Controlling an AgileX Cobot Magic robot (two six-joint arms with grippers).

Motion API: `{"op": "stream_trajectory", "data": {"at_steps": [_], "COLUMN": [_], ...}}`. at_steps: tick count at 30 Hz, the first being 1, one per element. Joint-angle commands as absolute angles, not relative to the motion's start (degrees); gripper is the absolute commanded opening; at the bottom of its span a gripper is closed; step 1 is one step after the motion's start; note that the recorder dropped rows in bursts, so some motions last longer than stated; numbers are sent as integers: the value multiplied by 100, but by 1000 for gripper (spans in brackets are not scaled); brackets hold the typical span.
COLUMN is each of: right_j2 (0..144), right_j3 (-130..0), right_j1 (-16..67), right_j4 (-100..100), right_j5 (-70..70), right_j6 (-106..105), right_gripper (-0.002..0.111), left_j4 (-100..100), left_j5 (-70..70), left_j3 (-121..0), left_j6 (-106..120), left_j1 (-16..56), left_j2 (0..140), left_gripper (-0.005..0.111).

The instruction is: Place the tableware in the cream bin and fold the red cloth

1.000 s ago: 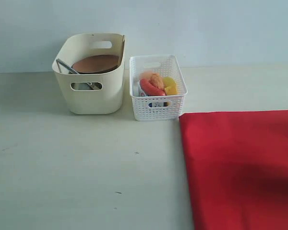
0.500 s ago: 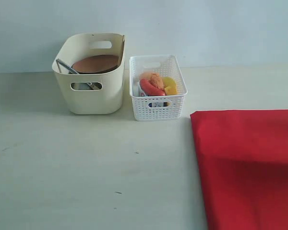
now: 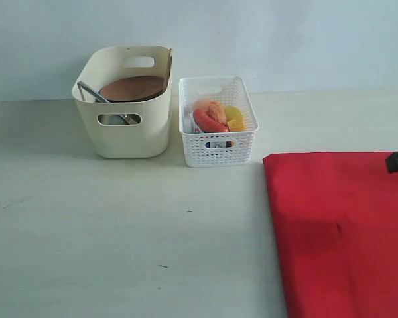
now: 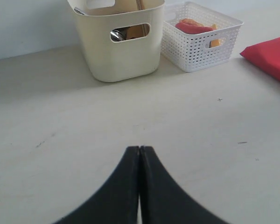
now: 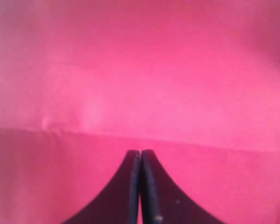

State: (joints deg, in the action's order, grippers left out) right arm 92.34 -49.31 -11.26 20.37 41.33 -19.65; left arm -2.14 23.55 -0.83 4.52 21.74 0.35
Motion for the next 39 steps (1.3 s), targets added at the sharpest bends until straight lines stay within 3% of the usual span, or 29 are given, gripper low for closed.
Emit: {"op": "stream_trajectory", "data": {"at_steps": [1,6,23,39], "right_j2": [9435,9952,11169,12545], "right_j3": [-4877,-4877,-4925,-6896], "right_j1": [-492,-168,-135,-135], "right_j4": [1513,425,572,978], "right_j5": [3885,3823,2558,3061], "right_j6": [-1719,-577,-212,314], "right_gripper": [0,0,0,0], "left_j4": [-219,-219,-219,-219], "left_j5": [2154,2086,2086,2086], "left_j3": [0,0,0,0], "left_j6": [425,425,425,425], "left_j1": [2038,1856,1832,1832], "left_j2": [0,0,0,0], "left_gripper": [0,0,0,0]}}
